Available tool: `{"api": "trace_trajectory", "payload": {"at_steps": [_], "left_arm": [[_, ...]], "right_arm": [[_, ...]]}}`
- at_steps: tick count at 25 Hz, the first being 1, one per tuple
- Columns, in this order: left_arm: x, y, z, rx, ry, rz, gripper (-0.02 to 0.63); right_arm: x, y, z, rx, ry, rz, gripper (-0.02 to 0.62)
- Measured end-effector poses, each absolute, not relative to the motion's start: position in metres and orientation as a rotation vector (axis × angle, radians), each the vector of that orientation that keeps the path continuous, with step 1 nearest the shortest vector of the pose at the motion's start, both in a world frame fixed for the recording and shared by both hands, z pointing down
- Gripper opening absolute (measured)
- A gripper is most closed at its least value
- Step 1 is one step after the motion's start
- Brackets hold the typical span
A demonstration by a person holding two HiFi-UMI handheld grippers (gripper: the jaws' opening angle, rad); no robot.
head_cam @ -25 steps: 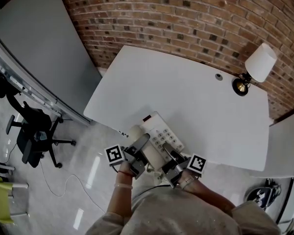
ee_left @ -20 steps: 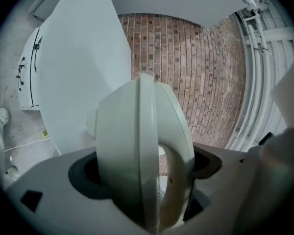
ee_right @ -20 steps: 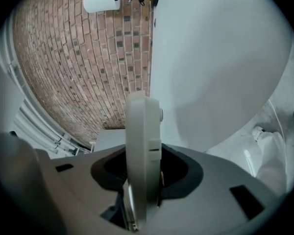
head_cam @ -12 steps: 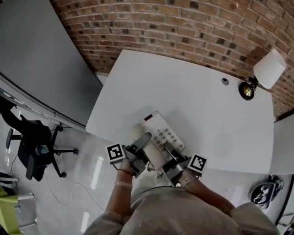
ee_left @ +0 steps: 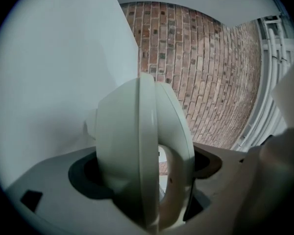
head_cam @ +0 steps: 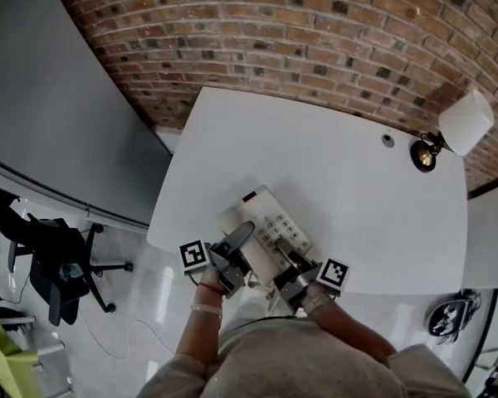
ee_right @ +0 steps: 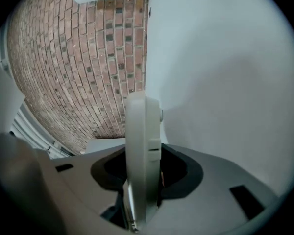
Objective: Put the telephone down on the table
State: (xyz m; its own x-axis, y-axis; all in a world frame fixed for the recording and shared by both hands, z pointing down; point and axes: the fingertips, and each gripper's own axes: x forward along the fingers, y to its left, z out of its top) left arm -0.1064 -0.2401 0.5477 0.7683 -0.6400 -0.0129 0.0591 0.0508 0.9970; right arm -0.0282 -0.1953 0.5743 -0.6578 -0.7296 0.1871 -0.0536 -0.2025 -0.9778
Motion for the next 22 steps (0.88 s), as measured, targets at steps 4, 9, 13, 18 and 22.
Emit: {"api": "trace_trajectory", "payload": {"at_steps": [4,9,13,18,22], "left_arm": [[-0.119,-0.259,0.553,1.427,-0.500,-0.540,0.445],[-0.132,-0.283,0.559,1.411,-0.498,-0.520,0.445],[-0.141,-0.299,0.564,1.406,-0.494,-0.504,0.445],[-0.148,-0.318,0.565,1.416,-0.481,-0.492,0.445],[-0.151,-0.332,0.565,1.428,-0.485,-0.489,0.445]], "right_arm": [[-0.041,-0.212,0.579,-0.938,1.562,-1.913,0.163],[-0.055,-0.234,0.586,-0.950,1.524,-1.914,0.163],[-0.065,-0.249,0.589,-0.954,1.498,-1.905,0.163],[-0.072,-0.266,0.590,-0.964,1.475,-1.885,0.163],[-0.075,-0.279,0.591,-0.969,1.451,-1.876,0.161]]}}
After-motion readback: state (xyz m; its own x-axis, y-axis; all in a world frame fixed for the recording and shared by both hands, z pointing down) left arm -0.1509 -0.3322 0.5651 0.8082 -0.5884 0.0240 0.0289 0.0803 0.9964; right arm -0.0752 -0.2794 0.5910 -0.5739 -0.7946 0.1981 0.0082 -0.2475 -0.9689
